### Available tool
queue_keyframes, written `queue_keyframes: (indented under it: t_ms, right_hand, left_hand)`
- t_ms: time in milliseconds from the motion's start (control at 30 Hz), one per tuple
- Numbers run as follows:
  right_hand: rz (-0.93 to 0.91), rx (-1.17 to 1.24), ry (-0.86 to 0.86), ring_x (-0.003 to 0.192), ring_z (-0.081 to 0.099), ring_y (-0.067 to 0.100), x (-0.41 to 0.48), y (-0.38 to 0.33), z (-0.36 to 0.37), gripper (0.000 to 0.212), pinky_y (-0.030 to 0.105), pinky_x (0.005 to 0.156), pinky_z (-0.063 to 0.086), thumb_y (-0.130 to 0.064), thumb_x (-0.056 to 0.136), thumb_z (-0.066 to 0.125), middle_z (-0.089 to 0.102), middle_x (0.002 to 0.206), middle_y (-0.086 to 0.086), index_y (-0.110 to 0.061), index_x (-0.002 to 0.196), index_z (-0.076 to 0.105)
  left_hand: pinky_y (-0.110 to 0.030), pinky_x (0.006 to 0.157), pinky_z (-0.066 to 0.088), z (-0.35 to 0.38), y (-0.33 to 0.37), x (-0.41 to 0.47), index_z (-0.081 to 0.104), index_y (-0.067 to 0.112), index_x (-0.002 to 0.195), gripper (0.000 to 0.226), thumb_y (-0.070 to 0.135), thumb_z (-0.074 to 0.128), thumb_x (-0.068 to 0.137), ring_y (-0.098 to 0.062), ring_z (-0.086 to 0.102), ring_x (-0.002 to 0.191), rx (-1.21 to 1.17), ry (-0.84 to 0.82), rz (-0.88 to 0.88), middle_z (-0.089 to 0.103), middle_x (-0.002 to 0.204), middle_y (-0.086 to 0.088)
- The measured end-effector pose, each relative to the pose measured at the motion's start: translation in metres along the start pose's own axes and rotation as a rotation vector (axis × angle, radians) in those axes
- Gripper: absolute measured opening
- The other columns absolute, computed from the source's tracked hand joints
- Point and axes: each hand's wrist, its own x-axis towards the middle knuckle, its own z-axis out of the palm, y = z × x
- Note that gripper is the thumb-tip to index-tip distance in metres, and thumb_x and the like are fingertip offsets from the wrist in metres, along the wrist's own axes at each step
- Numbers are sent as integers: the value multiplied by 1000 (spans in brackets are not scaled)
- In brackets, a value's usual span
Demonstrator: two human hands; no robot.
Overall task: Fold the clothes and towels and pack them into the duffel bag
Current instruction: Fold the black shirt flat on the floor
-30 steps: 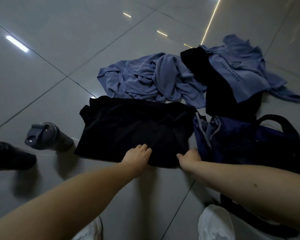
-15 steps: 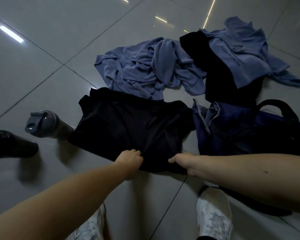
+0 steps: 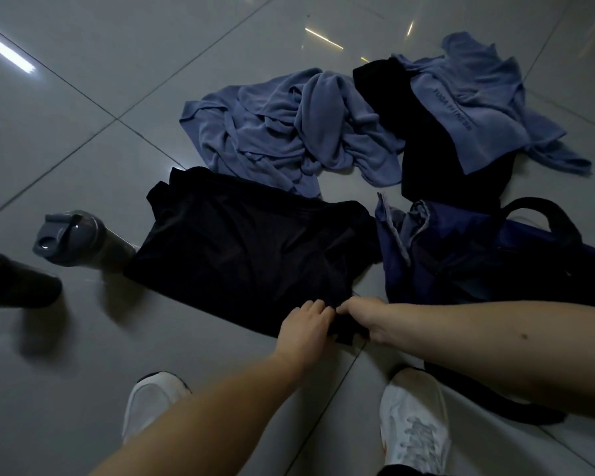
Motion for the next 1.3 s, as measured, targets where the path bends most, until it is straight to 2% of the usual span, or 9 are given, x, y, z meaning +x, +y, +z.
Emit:
queue_keyframes:
  t_ms: [67, 233, 333, 600, 767, 900, 1000, 1167, 1300]
  right_hand:
    - [10, -13, -38, 84, 73, 35, 3, -2, 2, 17, 49, 76, 62, -7, 86, 68, 73, 92, 20, -1, 101, 68]
    - [30, -36, -48, 90, 71, 32, 10, -3, 7, 21, 41, 69, 61, -23, 92, 67, 72, 102, 17, -6, 105, 68]
    - [37, -70, -38, 88, 72, 31, 13, -5, 9, 24, 31, 48, 50, -26, 92, 66, 72, 103, 16, -7, 108, 67]
    - [-83, 96, 65, 92, 70, 32, 20, -38, 6, 44, 43, 84, 60, -13, 79, 81, 71, 105, 16, 0, 117, 64]
    - [-199, 159, 229, 97, 68, 36, 21, -75, 10, 62, 45, 84, 60, -16, 73, 86, 68, 117, 18, 3, 125, 58]
    - [-331, -264, 333, 132, 48, 40, 16, -91, 12, 112, 46, 104, 46, -29, 72, 89, 38, 152, 18, -5, 154, 17]
    - [-482, -675, 370, 132, 47, 39, 11, -96, 15, 121, 46, 98, 47, -27, 78, 84, 14, 161, 15, -16, 158, -7]
    - [-568, -849, 458, 101, 60, 38, 15, -105, 10, 113, 42, 74, 49, -13, 83, 74, 26, 145, 17, -26, 158, -11]
    - [-576, -871, 472, 116, 53, 41, 20, -106, 12, 109, 41, 83, 47, -53, 84, 69, 19, 151, 18, -30, 157, -9]
  left_hand:
    - [-36, 84, 45, 3, 1, 0, 59, 19, 119, 32, 38, 55, 94, -23, 56, 105, -45, 25, -21, 57, 109, -1]
    - [-36, 86, 50, 9, 14, -3, 47, 18, 133, 66, 57, 60, 82, -19, 54, 103, -105, 8, -121, 53, 115, 0]
    - [-35, 80, 49, 11, 17, -4, 50, 18, 132, 51, 44, 57, 89, -21, 57, 104, -116, 55, -154, 54, 116, 0]
    - [-26, 52, 43, 5, 16, -22, 55, 20, 84, 23, 40, 43, 80, -15, 60, 70, -210, 186, -103, 58, 81, 5]
    - [-32, 60, 42, -3, 18, -31, 48, 18, 91, 14, 31, 50, 85, -21, 60, 80, -258, 98, -117, 58, 90, 1]
    - [-39, 73, 49, -15, 22, -32, 47, 19, 109, 24, 23, 54, 87, -24, 59, 96, -288, 64, -186, 59, 106, -1]
    - [-39, 74, 50, -16, 25, -30, 45, 21, 113, 28, 23, 56, 88, -23, 60, 98, -300, 69, -212, 60, 108, 1]
    - [-39, 74, 51, -9, 24, -28, 45, 23, 118, 33, 20, 60, 90, -20, 59, 102, -267, 79, -211, 57, 113, 3]
    - [-34, 63, 47, -5, 22, -28, 56, 21, 112, 37, 18, 72, 78, -21, 60, 89, -208, 143, -129, 58, 101, 1]
